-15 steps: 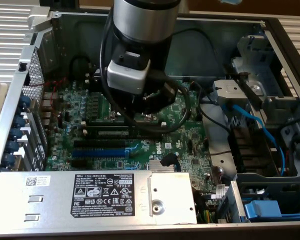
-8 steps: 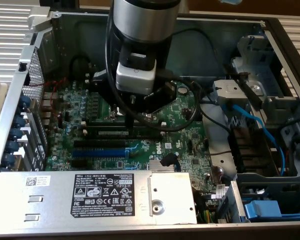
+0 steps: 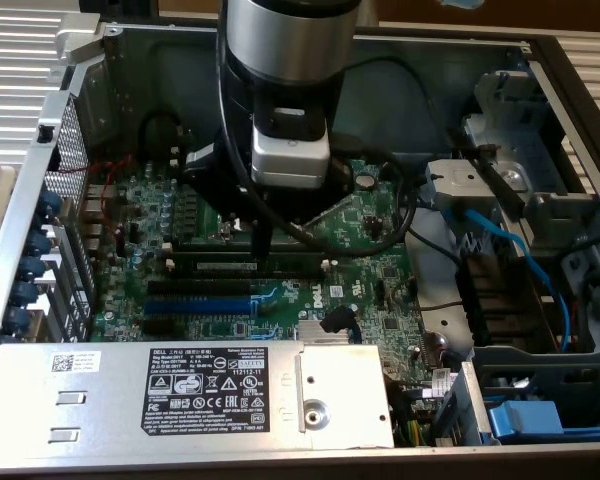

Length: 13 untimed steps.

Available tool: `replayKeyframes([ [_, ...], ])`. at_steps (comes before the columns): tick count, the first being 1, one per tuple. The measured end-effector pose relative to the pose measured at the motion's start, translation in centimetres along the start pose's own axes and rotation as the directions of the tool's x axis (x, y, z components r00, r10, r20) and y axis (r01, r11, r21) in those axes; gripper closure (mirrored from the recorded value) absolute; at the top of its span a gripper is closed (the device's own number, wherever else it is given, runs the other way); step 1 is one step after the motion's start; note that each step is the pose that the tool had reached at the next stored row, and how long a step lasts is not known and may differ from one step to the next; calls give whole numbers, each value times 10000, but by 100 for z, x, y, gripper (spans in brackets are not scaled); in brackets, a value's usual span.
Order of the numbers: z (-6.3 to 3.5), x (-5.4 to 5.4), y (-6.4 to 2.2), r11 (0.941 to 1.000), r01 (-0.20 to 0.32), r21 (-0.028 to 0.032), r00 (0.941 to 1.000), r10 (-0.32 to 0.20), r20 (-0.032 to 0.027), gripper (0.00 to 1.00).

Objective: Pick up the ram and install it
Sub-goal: 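Press down the ram until it locks into place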

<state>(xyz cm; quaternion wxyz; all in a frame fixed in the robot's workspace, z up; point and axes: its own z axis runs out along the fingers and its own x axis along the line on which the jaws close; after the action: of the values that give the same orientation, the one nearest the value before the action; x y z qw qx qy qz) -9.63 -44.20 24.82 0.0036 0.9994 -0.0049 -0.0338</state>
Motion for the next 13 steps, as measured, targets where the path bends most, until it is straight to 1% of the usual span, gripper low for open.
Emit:
replayKeyframes([
  [2,1,0,-1,9997,231,8,9997,-231,-7,89],
  [4,-2,0,-1,9988,485,1,9988,-485,-8,89],
  [5,-4,-1,0,9972,750,-12,9972,-750,-9,89],
  [7,-5,-1,0,9949,1012,-29,9949,-1012,-9,89],
  [10,-7,-1,0,9895,1445,-55,9895,-1445,-10,89],
  [13,-8,-1,0,9823,1872,-80,9823,-1872,-10,89],
])
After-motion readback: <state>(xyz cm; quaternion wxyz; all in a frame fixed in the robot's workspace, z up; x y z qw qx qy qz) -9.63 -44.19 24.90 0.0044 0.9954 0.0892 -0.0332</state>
